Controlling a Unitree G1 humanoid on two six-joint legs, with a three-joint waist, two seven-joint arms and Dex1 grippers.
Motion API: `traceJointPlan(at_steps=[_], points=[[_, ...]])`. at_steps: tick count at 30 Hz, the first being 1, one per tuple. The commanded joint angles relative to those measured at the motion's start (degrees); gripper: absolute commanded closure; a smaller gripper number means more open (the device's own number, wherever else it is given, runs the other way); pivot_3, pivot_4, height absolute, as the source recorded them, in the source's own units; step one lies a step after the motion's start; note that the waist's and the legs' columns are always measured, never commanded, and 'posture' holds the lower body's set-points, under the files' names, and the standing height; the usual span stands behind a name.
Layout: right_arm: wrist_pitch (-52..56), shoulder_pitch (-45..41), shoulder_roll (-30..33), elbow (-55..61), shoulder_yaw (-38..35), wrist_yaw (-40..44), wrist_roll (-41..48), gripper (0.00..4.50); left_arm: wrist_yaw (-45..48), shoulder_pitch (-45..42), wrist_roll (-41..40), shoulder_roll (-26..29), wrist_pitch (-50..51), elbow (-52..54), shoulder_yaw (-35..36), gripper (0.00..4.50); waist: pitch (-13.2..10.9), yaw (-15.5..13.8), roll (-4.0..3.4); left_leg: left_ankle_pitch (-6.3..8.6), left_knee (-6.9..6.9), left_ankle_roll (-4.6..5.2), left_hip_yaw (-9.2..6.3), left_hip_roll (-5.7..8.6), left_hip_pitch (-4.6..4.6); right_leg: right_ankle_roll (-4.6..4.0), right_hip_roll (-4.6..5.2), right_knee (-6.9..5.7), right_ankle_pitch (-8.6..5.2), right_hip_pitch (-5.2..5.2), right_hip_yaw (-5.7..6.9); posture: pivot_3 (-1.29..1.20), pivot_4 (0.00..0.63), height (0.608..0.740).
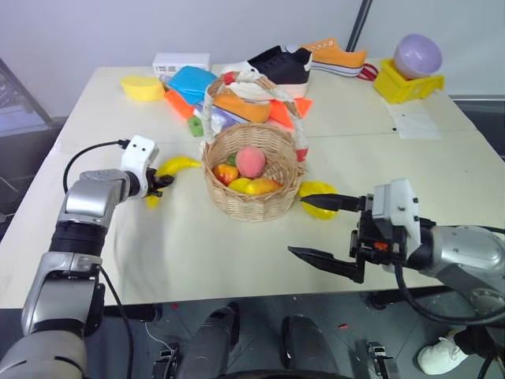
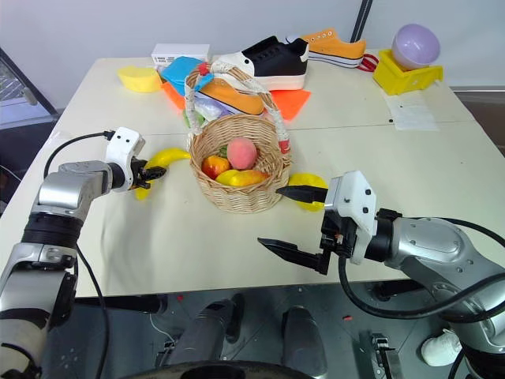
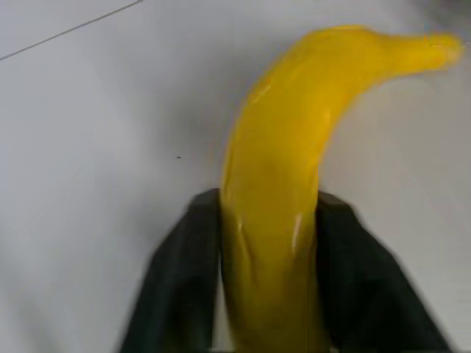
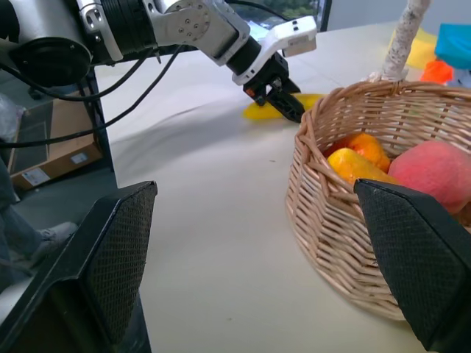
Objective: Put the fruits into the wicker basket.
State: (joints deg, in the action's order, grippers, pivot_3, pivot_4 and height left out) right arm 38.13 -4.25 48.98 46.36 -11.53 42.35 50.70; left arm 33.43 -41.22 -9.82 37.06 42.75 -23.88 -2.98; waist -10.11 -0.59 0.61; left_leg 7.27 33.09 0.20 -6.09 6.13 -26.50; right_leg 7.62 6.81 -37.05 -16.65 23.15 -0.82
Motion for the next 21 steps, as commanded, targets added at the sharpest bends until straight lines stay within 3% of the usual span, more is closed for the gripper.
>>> traceJointPlan(at_steps=[1,6,10,14,21], points=[[-1.8,0.4,0.1,0.8,-0.8,0.6,-0.6,0.0,-1.3,0.4,1.9,2.5,-2.4,0.5,2.4,3.75,0.0,0.0,0.0,0.0,0.0,0.0,0.0,0.0,0.0,0.01,0.0,0.0,0.0,0.0,0.0,0.0,0.15,0.74],[-2.6,2.2,1.6,-0.1,-3.4,1.8,-2.0,0.0,3.3,7.4,-3.6,8.1,-5.5,7.1,11.8,3.75,0.0,0.8,0.0,-0.03,-0.04,0.05,0.0,-0.02,-0.01,0.02,-0.01,-0.04,0.01,0.08,-0.03,0.0,0.15,0.74],[-3.4,2.6,2.6,-3.1,-5.9,3.3,-3.0,0.0,16.2,16.6,-14.2,12.2,-7.7,23.1,19.5,3.75,0.0,0.9,0.01,0.0,-0.04,-0.01,-0.02,-0.01,0.02,-0.15,0.02,-0.01,-0.08,0.07,-0.02,0.0,0.15,0.74],[-5.7,1.2,4.5,-8.5,-6.9,6.6,-6.6,0.0,13.9,11.6,-18.9,8.2,0.2,38.2,12.7,3.75,0.0,-0.9,0.01,0.02,0.06,-0.01,-0.02,0.0,0.04,-0.29,0.09,0.2,-0.04,-0.06,0.08,0.0,0.15,0.74],[-7.3,0.5,3.8,-10.8,-6.4,7.7,-8.8,0.0,3.1,-2.5,-12.9,-3.2,8.7,36.8,-0.9,3.75,0.0,-1.2,0.05,-0.01,0.16,0.02,0.05,-0.03,0.1,-0.14,-0.01,0.28,0.06,-0.41,0.12,0.0,0.15,0.74]])
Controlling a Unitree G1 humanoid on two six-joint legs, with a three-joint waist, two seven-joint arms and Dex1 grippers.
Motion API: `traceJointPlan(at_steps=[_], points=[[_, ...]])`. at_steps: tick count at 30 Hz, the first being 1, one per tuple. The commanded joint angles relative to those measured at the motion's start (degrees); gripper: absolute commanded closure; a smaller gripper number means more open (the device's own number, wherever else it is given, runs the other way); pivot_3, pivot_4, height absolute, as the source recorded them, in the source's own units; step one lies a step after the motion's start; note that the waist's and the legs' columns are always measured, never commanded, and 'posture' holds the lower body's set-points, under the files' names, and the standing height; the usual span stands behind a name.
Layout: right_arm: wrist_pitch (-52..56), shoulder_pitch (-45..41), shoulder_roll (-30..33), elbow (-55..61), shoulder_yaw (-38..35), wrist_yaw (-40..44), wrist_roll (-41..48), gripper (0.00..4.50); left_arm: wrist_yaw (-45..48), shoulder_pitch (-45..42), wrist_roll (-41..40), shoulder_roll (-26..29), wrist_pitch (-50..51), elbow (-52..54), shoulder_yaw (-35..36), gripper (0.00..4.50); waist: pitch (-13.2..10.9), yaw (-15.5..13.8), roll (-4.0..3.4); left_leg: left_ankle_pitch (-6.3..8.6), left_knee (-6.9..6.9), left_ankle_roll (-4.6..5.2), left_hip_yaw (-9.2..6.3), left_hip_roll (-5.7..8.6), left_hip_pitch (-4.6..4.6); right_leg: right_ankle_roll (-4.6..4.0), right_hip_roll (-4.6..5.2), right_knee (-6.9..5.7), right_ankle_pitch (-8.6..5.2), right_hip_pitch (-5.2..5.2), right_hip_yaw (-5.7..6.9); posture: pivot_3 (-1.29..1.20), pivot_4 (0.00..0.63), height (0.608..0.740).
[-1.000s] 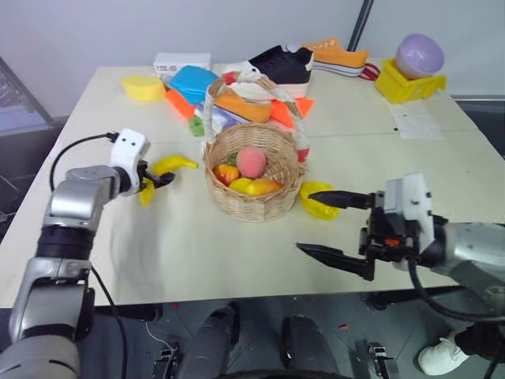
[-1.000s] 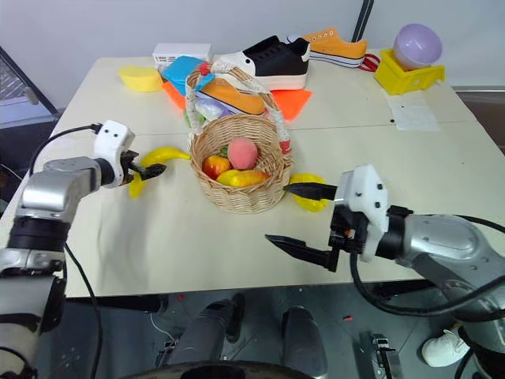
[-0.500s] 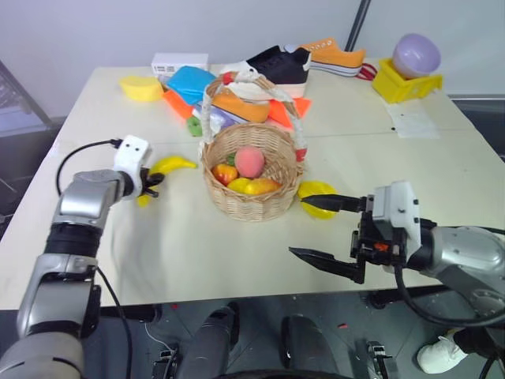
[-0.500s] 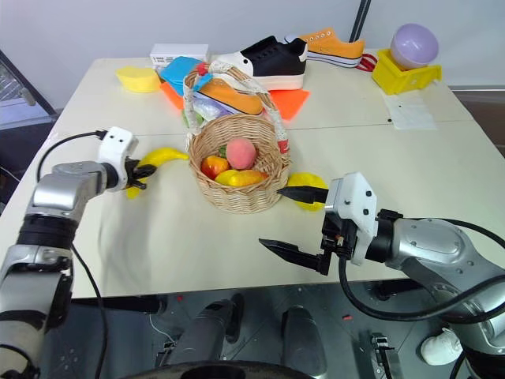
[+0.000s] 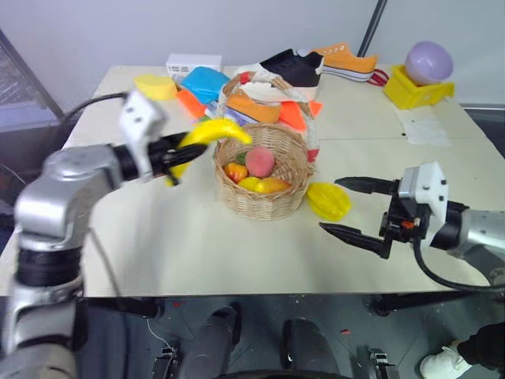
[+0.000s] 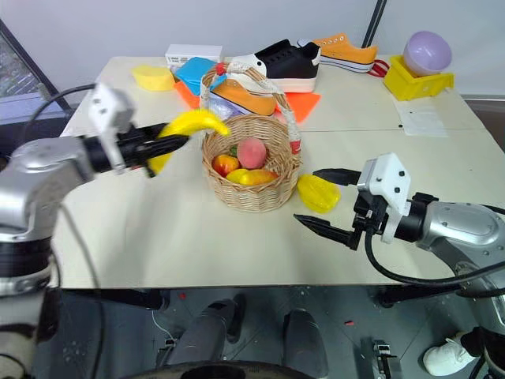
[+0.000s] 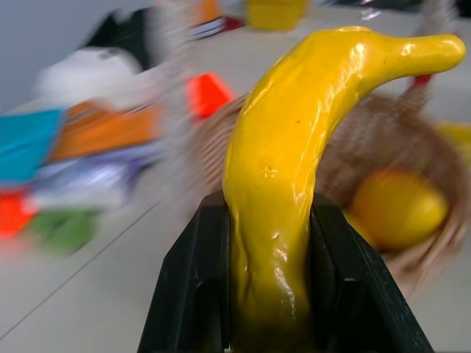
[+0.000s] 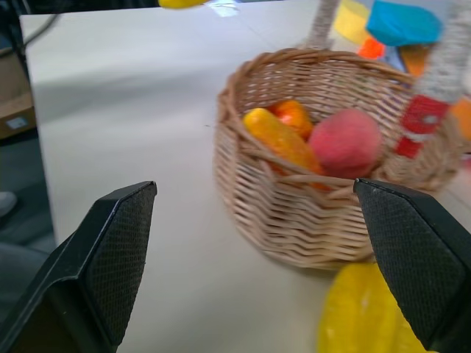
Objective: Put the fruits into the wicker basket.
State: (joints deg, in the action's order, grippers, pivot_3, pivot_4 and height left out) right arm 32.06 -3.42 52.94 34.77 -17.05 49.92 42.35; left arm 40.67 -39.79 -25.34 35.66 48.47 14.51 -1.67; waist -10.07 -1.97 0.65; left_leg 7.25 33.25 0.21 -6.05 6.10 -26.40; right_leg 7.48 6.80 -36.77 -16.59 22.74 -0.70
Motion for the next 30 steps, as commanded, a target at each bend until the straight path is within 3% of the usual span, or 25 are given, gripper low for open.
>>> traceJointPlan(at_steps=[1,6,8,9,13,18,23,30], points=[[-1.2,-0.2,-0.6,1.1,-0.9,-0.4,-0.5,0.0,-5.1,-5.8,3.7,-3.5,3.1,-3.3,-4.0,3.75,0.0,0.3,0.02,-0.06,-0.02,0.1,0.0,0.0,-0.02,0.14,-0.01,-0.14,0.05,0.1,0.0,0.0,0.15,0.74],[-0.5,1.7,-3.1,2.7,-1.0,-3.7,-0.9,0.0,-6.0,-9.7,7.3,-8.0,1.5,-9.3,-9.3,3.75,0.0,0.3,0.02,-0.07,-0.1,0.11,-0.03,0.0,-0.02,0.34,-0.02,-0.33,0.03,0.19,0.05,0.0,0.15,0.74],[0.0,2.7,-4.0,2.7,-0.9,-5.2,-1.3,0.0,-5.6,-10.2,7.9,-8.6,0.5,-10.8,-9.5,2.74,0.0,0.4,0.02,-0.08,-0.06,0.11,-0.03,0.03,-0.01,0.33,-0.01,-0.32,0.03,0.15,0.06,0.0,0.15,0.74],[0.1,3.1,-4.2,2.7,-0.9,-5.7,-1.5,0.0,-5.4,-10.4,8.0,-8.8,0.2,-11.2,-9.4,2.53,0.0,0.5,0.02,-0.07,-0.05,0.11,-0.03,0.03,0.0,0.32,-0.01,-0.31,0.02,0.12,0.06,0.0,0.15,0.74],[0.0,2.2,-7.8,-2.0,2.5,-11.3,-6.1,0.0,-1.1,-9.6,6.3,-7.4,-4.3,-10.3,-6.7,0.54,0.0,0.7,0.09,-0.06,0.08,0.09,-0.03,0.03,0.01,0.13,-0.02,-0.28,-0.08,0.05,0.05,0.0,0.15,0.74],[-2.1,-1.3,-11.6,-9.4,8.2,-14.1,-13.0,0.0,12.2,-1.3,1.5,-2.2,-17.3,-5.5,-1.7,0.54,0.0,2.0,-0.04,-0.07,0.06,0.08,-0.02,0.04,0.07,0.09,-0.02,-0.3,-0.08,0.04,-0.01,0.0,0.15,0.74],[-8.1,-4.1,-13.1,-15.7,13.2,-13.4,-20.6,0.0,16.1,5.4,-3.0,1.3,-14.3,0.7,-0.1,0.54,0.0,2.2,-0.08,-0.13,-0.03,0.04,-0.1,0.02,0.07,0.1,-0.05,-0.37,-0.07,0.09,0.0,0.0,0.15,0.74],[-15.9,-6.2,-15.3,-22.3,18.0,-12.0,-27.4,0.0,13.7,9.3,-8.5,1.4,-8.8,7.6,2.0,0.54,0.0,2.1,-0.08,-0.13,0.02,0.03,-0.09,0.05,0.1,0.1,-0.06,-0.36,-0.07,0.03,0.03,0.0,0.15,0.74]])
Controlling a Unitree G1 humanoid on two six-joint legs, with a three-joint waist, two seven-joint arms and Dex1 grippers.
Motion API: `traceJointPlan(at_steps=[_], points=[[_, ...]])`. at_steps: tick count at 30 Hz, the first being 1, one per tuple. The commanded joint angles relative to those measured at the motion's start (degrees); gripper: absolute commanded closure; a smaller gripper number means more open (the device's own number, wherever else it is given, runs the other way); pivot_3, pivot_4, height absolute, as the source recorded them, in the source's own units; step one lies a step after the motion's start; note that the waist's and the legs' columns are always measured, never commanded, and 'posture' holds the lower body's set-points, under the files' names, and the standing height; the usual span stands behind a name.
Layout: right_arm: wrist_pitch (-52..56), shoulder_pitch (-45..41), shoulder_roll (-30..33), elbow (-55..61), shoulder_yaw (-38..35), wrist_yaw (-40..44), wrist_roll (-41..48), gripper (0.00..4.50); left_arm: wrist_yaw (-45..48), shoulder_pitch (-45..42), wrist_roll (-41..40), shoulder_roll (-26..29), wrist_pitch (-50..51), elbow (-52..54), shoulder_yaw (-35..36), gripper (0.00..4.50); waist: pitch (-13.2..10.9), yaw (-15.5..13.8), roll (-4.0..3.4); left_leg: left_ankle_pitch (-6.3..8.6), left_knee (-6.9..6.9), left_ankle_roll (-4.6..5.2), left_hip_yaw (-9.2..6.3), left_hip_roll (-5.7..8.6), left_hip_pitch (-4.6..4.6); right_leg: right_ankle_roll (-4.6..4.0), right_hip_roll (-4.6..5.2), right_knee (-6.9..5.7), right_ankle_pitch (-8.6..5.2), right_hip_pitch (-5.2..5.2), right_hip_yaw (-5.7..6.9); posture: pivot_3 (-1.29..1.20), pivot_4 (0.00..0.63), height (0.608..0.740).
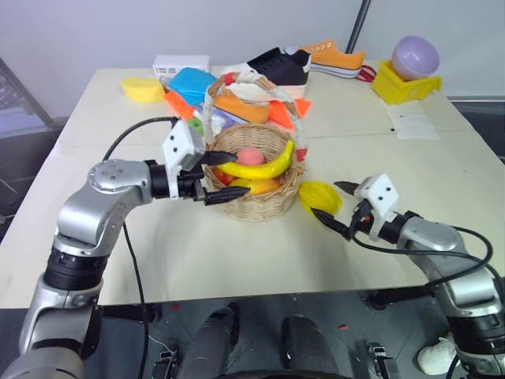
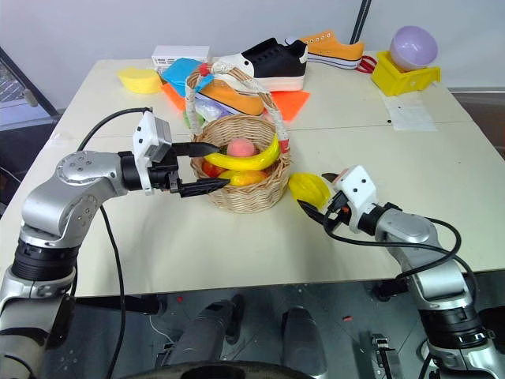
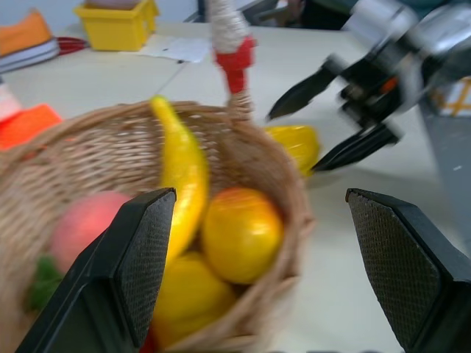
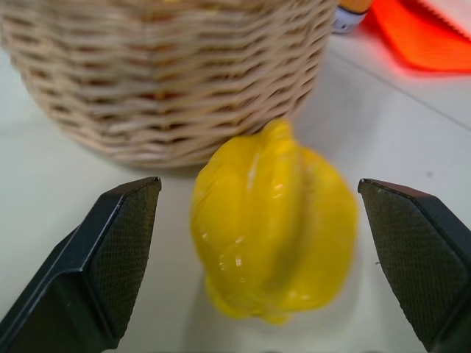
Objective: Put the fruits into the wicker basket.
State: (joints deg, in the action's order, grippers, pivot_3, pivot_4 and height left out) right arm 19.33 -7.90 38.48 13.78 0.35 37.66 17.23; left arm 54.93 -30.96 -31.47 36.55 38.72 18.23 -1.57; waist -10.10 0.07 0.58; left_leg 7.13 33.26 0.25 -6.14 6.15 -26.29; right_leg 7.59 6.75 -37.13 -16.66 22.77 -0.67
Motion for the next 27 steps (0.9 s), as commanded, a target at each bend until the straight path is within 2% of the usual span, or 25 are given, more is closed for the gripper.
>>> traceJointPlan(at_steps=[1,4,6,7,9,10,11,15,20,23,27], points=[[-4.1,-2.1,-1.1,-2.4,1.2,0.0,-3.5,0.0,-1.0,0.8,-2.6,0.5,1.3,4.4,2.0,0.54,0.0,0.1,0.0,0.0,0.0,0.0,0.0,0.0,0.0,0.0,0.0,-0.01,0.0,0.0,0.0,0.0,0.15,0.74],[-6.6,-2.8,-1.4,-5.1,2.0,-1.0,-7.0,0.0,-1.6,1.6,-3.8,0.5,2.0,6.1,2.0,0.54,0.0,0.4,0.0,-0.01,0.0,-0.01,0.0,0.0,0.03,0.0,-0.02,-0.03,0.0,-0.01,-0.01,0.0,0.15,0.74],[-5.7,-3.0,-2.3,-5.1,0.5,-1.5,-6.1,0.52,-1.6,1.9,-5.0,0.3,2.2,7.0,2.4,0.51,0.0,0.4,0.0,-0.01,0.0,-0.01,0.0,0.0,0.04,0.02,-0.07,-0.04,0.01,-0.01,0.0,0.0,0.15,0.74],[-5.8,-2.8,-2.2,-4.6,0.3,-1.4,-6.3,0.86,-1.7,1.9,-5.6,0.2,2.4,7.3,2.6,0.51,0.0,0.5,0.0,-0.02,-0.01,-0.01,0.0,0.0,0.04,0.02,-0.07,-0.05,0.01,-0.01,-0.01,0.0,0.15,0.74],[-6.0,-2.2,-1.9,-3.1,0.0,-1.6,-7.0,1.8,-2.0,1.6,-6.3,0.3,2.7,7.2,2.8,0.51,0.0,0.5,0.0,-0.02,-0.01,-0.01,0.0,-0.01,0.05,0.05,-0.07,-0.06,0.03,-0.01,-0.01,0.0,0.15,0.74],[-6.1,-1.8,-1.7,-2.1,-0.3,-1.8,-7.4,2.42,-2.1,1.5,-6.4,0.4,2.7,7.2,2.8,0.51,0.0,0.5,0.0,-0.02,-0.01,-0.01,0.0,-0.01,0.07,0.03,-0.07,-0.06,0.02,-0.03,-0.01,0.0,0.15,0.74],[-6.1,-1.4,-1.5,-1.2,-0.7,-1.9,-7.6,2.78,-2.2,1.5,-6.6,0.5,2.7,7.1,2.7,0.51,0.0,0.5,0.0,-0.01,-0.01,-0.02,0.0,-0.01,0.09,0.01,-0.07,-0.06,0.01,-0.03,-0.01,0.0,0.15,0.74],[-4.8,1.8,1.4,5.9,-4.1,0.2,-5.8,2.78,-2.3,2.3,-5.6,1.9,1.5,5.8,3.4,0.51,0.0,0.4,-0.02,-0.01,-0.02,-0.02,0.0,-0.01,0.09,0.01,-0.05,-0.07,0.0,-0.02,-0.02,0.0,0.15,0.74],[7.2,7.5,8.6,24.5,-10.7,10.2,13.7,2.78,0.7,7.2,-4.4,4.5,-4.3,-1.3,8.6,0.51,0.0,0.7,-0.15,0.01,-0.08,-0.02,-0.04,-0.04,0.08,0.0,-0.01,-0.06,-0.02,0.0,-0.05,0.0,0.15,0.74],[13.9,-1.0,6.3,26.9,-7.0,5.6,18.1,2.78,2.5,9.7,-4.0,4.7,-8.2,-4.0,10.8,0.51,0.0,1.1,-0.13,0.07,-0.11,-0.12,-0.03,-0.14,0.14,-0.08,-0.04,-0.05,-0.01,0.0,-0.11,0.0,0.15,0.74],[19.0,-15.6,-2.6,22.6,3.1,-3.9,12.3,2.78,2.7,11.1,-3.5,4.8,-10.4,-5.5,11.6,0.51,0.0,0.9,-0.11,0.09,-0.13,-0.16,-0.02,-0.13,0.16,-0.22,0.03,0.01,0.06,0.02,-0.12,0.0,0.15,0.74]])
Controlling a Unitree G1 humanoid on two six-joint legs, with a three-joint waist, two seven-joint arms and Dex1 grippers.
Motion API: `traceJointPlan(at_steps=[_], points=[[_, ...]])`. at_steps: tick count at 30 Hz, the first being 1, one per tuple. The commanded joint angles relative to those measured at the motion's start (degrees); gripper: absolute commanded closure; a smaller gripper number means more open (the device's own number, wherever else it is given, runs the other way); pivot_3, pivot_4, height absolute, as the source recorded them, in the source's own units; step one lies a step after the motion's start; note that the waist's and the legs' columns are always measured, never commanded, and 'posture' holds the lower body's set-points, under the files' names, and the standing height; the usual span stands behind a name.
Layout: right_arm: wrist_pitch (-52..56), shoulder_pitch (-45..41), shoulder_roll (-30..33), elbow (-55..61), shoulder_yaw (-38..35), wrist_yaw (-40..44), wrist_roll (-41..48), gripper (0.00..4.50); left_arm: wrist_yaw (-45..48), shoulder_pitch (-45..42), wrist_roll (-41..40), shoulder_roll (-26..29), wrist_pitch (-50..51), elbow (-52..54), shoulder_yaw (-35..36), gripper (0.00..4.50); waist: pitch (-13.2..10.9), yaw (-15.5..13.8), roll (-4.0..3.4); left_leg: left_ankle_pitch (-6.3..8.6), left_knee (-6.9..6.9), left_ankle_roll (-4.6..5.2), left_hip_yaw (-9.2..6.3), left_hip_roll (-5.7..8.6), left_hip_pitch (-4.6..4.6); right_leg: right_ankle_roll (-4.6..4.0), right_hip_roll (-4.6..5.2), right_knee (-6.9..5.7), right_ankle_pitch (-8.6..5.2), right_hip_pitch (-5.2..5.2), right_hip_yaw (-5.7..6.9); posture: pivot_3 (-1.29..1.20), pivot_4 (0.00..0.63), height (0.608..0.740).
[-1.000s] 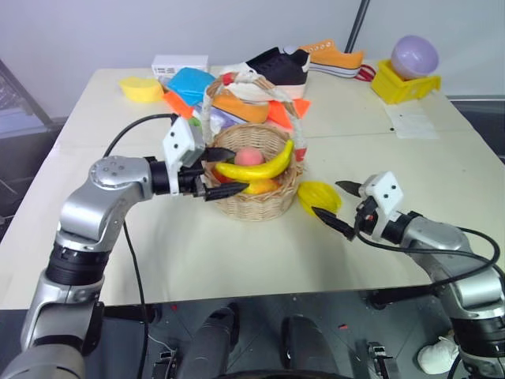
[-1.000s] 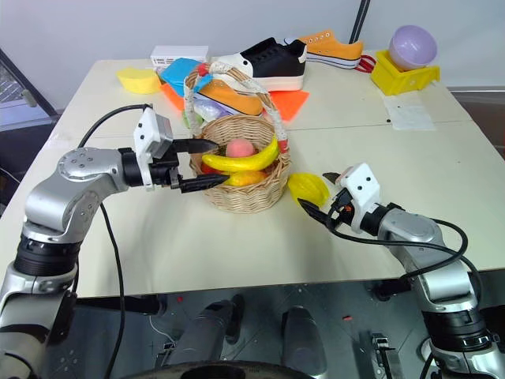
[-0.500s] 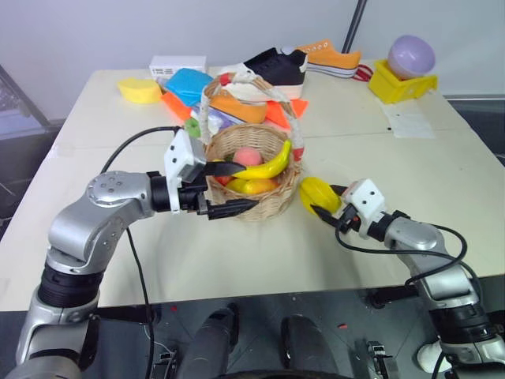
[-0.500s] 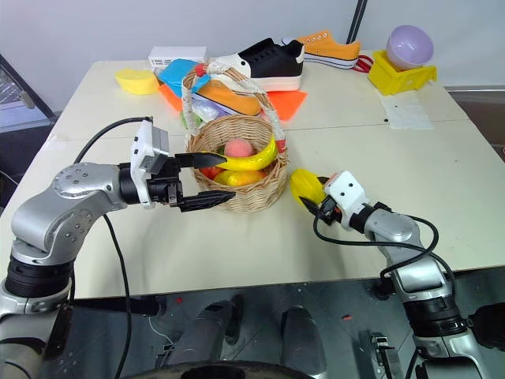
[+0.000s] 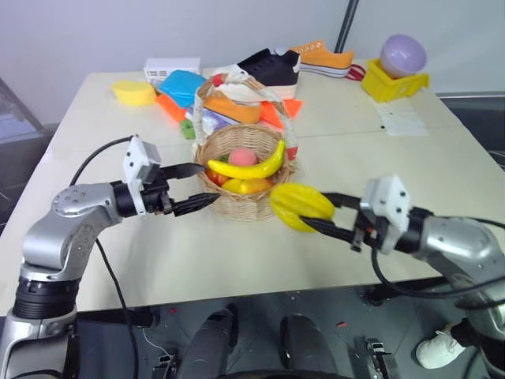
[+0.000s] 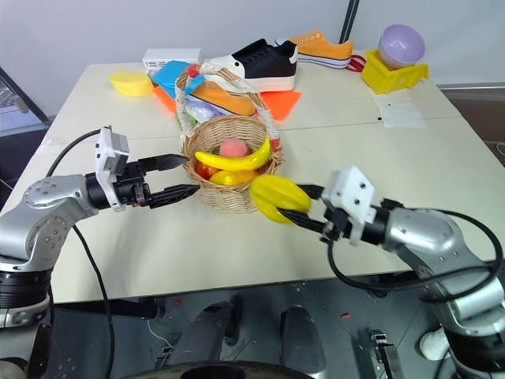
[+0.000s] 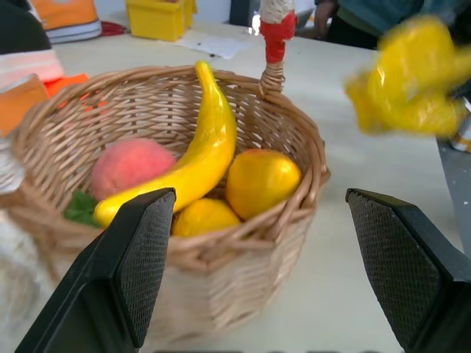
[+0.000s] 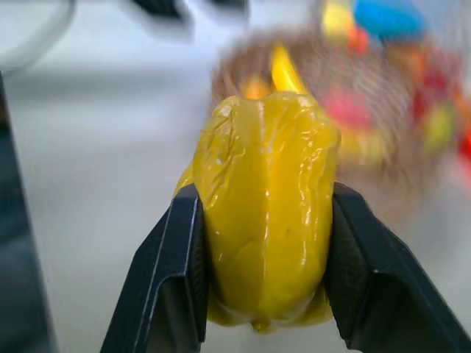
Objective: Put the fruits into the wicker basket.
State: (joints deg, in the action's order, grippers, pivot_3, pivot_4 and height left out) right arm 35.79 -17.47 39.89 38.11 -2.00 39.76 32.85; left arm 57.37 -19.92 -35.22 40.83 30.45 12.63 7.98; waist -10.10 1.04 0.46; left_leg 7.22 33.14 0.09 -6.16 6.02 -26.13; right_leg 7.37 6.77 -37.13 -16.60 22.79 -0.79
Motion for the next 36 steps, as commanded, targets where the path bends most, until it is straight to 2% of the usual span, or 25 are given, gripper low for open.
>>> traceJointPlan(at_steps=[1,5,9,13,15,18,21,24,29,33,36], points=[[3.6,-9.3,-7.0,-3.9,8.0,-8.5,-5.3,2.78,0.1,0.3,0.1,0.4,-2.2,0.2,2.2,0.51,0.0,-0.3,0.02,0.0,-0.01,0.0,0.0,0.0,-0.01,0.0,0.0,0.03,0.0,0.19,0.0,0.0,0.15,0.74],[4.7,-17.5,-15.8,-12.9,15.8,-14.7,-12.6,2.78,-1.0,1.6,-0.4,0.0,-2.2,1.8,2.4,0.51,0.0,-0.4,0.05,-0.03,-0.02,-0.01,-0.02,0.08,-0.22,0.03,0.0,0.04,0.02,0.46,0.02,0.0,0.15,0.74],[3.2,-20.4,-19.3,-17.3,18.7,-16.0,-17.1,2.78,-2.2,2.4,-0.8,-0.6,-1.7,3.7,2.4,0.51,0.0,-0.5,0.04,-0.13,-0.1,0.07,-0.01,0.15,-0.26,0.26,-0.06,-0.02,0.15,0.55,0.02,0.0,0.15,0.74],[1.9,-20.5,-20.3,-16.0,18.2,-15.3,-18.0,1.13,-3.5,3.1,-1.8,-1.1,-0.7,5.7,2.3,0.51,0.0,-0.2,0.04,-0.12,-0.1,0.04,0.0,0.14,-0.22,0.27,-0.14,-0.1,0.15,0.55,0.03,0.0,0.15,0.74],[-0.3,-19.2,-18.3,-12.3,17.5,-13.3,-18.2,0.21,-3.8,3.2,-2.4,-1.4,-0.3,6.4,2.3,0.51,0.0,-0.2,0.04,-0.08,-0.09,-0.03,0.0,0.13,-0.17,0.26,-0.19,-0.18,0.16,0.56,0.02,0.0,0.15,0.74],[-1.3,-15.7,-15.2,-6.0,14.2,-10.2,-15.9,0.21,-3.9,3.3,-2.9,-1.7,0.0,6.5,2.2,0.51,0.0,-0.4,0.04,-0.08,-0.08,-0.07,-0.02,0.08,-0.17,0.25,-0.24,-0.25,0.16,0.58,0.02,0.0,0.15,0.74],[1.7,-9.1,-12.2,2.1,7.2,-7.2,-8.4,0.21,-3.8,3.3,-3.0,-1.7,0.0,6.3,2.0,0.51,0.0,-0.5,0.04,-0.08,-0.07,-0.07,-0.06,0.08,-0.17,0.25,-0.22,-0.22,0.15,0.54,0.02,0.0,0.15,0.74],[4.5,-2.7,-10.1,5.5,1.1,-6.4,-2.9,0.21,-4.0,2.8,-3.4,-2.2,0.0,6.1,1.9,0.51,0.0,-0.5,0.04,-0.07,-0.07,-0.07,-0.06,0.09,-0.16,0.09,-0.08,-0.2,0.06,0.48,0.01,0.0,0.15,0.74],[4.3,-0.6,-11.0,0.0,-3.6,-12.1,-4.9,0.21,-4.4,1.7,-3.6,-3.9,-0.1,5.8,0.9,0.51,0.0,-0.1,0.03,-0.07,-0.07,-0.07,-0.04,0.08,-0.15,0.03,-0.12,-0.22,0.04,0.37,-0.07,0.0,0.15,0.74],[0.6,-5.0,-14.0,-9.9,-1.3,-15.8,-9.9,0.21,-4.4,0.9,-2.7,-4.7,-0.6,5.3,-0.6,0.51,0.0,-0.2,0.03,-0.08,-0.07,-0.07,-0.04,0.07,-0.14,0.03,-0.15,-0.22,0.04,0.42,-0.07,0.0,0.15,0.74],[-2.3,-7.8,-16.4,-16.2,0.6,-14.8,-11.0,0.21,-4.9,0.6,-2.6,-5.3,-0.9,5.5,-0.6,0.51,0.0,-0.2,0.02,-0.16,-0.06,0.03,-0.01,0.07,-0.15,0.05,-0.17,-0.21,0.05,0.41,-0.08,0.0,0.15,0.74]])
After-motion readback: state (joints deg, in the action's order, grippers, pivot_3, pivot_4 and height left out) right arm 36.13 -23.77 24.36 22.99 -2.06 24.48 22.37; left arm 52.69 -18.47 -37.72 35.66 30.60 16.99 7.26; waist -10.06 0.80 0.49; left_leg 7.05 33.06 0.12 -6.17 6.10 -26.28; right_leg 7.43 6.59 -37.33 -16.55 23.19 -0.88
